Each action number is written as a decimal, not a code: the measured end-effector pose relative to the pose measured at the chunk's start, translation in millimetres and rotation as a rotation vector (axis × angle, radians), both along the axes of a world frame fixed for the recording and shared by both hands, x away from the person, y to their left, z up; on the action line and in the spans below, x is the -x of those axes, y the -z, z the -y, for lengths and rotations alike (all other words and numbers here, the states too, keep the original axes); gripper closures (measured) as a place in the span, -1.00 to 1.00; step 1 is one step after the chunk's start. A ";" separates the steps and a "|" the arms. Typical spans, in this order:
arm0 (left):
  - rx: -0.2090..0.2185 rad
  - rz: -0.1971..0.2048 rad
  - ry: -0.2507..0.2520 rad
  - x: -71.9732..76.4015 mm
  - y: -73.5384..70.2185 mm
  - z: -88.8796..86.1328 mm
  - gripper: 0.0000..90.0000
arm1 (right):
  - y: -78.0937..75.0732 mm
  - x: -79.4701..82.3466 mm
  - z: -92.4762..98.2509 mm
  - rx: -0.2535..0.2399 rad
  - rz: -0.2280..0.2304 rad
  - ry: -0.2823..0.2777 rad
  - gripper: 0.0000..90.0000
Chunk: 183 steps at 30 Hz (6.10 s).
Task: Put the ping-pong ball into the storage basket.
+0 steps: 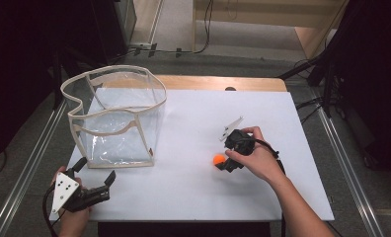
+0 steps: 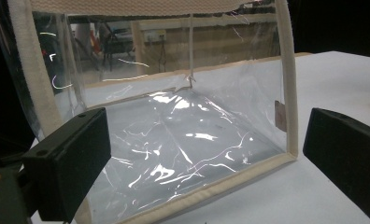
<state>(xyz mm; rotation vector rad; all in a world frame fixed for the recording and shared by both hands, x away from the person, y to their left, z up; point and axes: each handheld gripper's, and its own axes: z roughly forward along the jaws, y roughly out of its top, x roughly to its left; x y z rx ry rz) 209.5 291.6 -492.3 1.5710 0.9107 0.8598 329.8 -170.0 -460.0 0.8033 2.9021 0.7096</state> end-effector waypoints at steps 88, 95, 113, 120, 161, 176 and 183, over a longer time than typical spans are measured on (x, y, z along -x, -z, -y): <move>-0.005 0.001 0.003 0.0 0.0 0.5 -0.97 | 16.1 -7.3 -23.7 0.123 -0.060 -0.051 0.06; -0.006 0.000 0.003 0.2 -0.2 0.5 -0.97 | 12.1 -9.4 -25.2 0.090 -0.068 -0.056 0.06; -0.018 -0.001 0.012 0.0 -0.2 2.0 -0.97 | -0.2 -19.1 -43.1 0.089 -0.058 -0.082 0.06; -0.021 0.000 0.015 0.0 -0.2 2.3 -0.97 | -7.1 -23.6 -51.6 0.096 -0.054 -0.103 0.07; -0.011 -0.012 0.014 -1.9 0.0 1.8 -0.97 | -36.8 -43.8 -86.1 0.101 -0.053 -0.200 0.07; -0.007 -0.013 0.013 -1.9 0.0 0.9 -0.97 | -39.8 -53.2 -100.7 0.108 -0.058 -0.228 0.07; -0.011 -0.015 0.011 -2.5 0.4 2.1 -0.97 | -36.4 -55.4 -107.2 0.094 -0.077 -0.227 0.07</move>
